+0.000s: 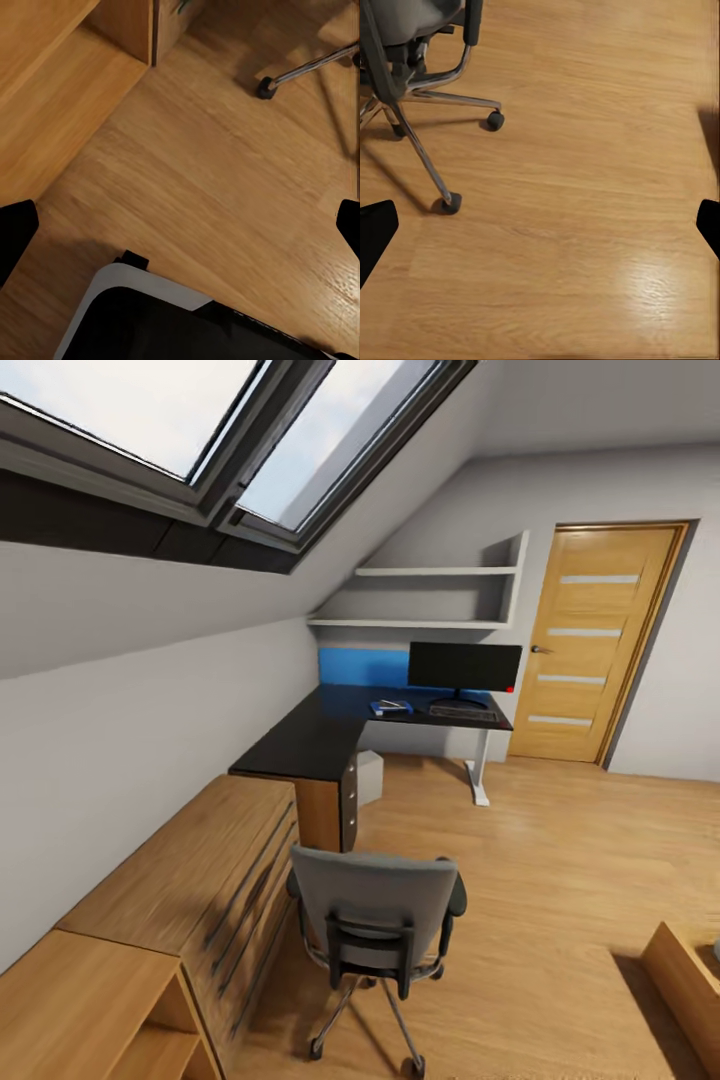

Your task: In the bedroom, organize the workspace by keeping the computer under the desk, ensuring the monitor is on the desk, placing the keyboard on the desk next to the monitor, placing the mouse on the desk next to the keyboard, moving the folder from the swivel chair onto the desk next to the mouse, stacking the notebook on top of the folder with the pen on top of the notebook, and positioning the swivel chair next to the desk.

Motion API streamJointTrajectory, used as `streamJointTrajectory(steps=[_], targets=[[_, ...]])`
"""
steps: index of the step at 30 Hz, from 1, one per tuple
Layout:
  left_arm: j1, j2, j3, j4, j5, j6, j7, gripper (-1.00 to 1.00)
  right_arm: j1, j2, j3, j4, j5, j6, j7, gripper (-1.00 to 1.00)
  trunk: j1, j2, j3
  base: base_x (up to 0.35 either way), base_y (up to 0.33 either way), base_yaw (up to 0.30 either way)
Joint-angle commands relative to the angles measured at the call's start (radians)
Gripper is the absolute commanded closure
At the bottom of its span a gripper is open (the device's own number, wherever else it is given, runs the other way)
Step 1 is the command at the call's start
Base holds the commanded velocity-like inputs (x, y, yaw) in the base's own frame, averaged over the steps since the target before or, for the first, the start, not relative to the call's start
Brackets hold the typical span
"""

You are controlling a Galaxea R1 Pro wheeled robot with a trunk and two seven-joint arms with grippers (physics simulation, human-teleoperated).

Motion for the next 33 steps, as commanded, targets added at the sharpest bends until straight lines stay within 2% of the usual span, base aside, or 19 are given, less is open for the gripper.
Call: streamJointTrajectory(steps=[1,7,20,33], targets=[[0.000,0.000,0.001,0.000,0.006,-0.003,-0.002,-1.00,-0.001,0.000,0.008,0.001,-0.003,-0.002,-0.005,-1.00,0.000,-0.001,0.000,0.013,0.011,-0.268],[0.000,0.000,0.001,0.000,0.006,-0.003,-0.002,-1.00,-0.001,0.000,0.008,0.002,-0.003,-0.002,-0.005,-1.00,0.000,-0.001,0.000,0.005,0.025,-0.268],[0.000,0.000,0.001,0.000,0.006,-0.002,-0.002,-1.00,-0.001,0.000,0.010,0.002,-0.002,-0.002,-0.005,-1.00,0.000,-0.001,-0.002,0.000,0.178,-0.225],[0.000,0.000,0.001,0.000,0.006,-0.002,-0.002,-1.00,-0.001,0.000,0.010,0.002,-0.001,-0.002,-0.005,-1.00,0.000,-0.001,-0.004,0.000,0.122,-0.037]])
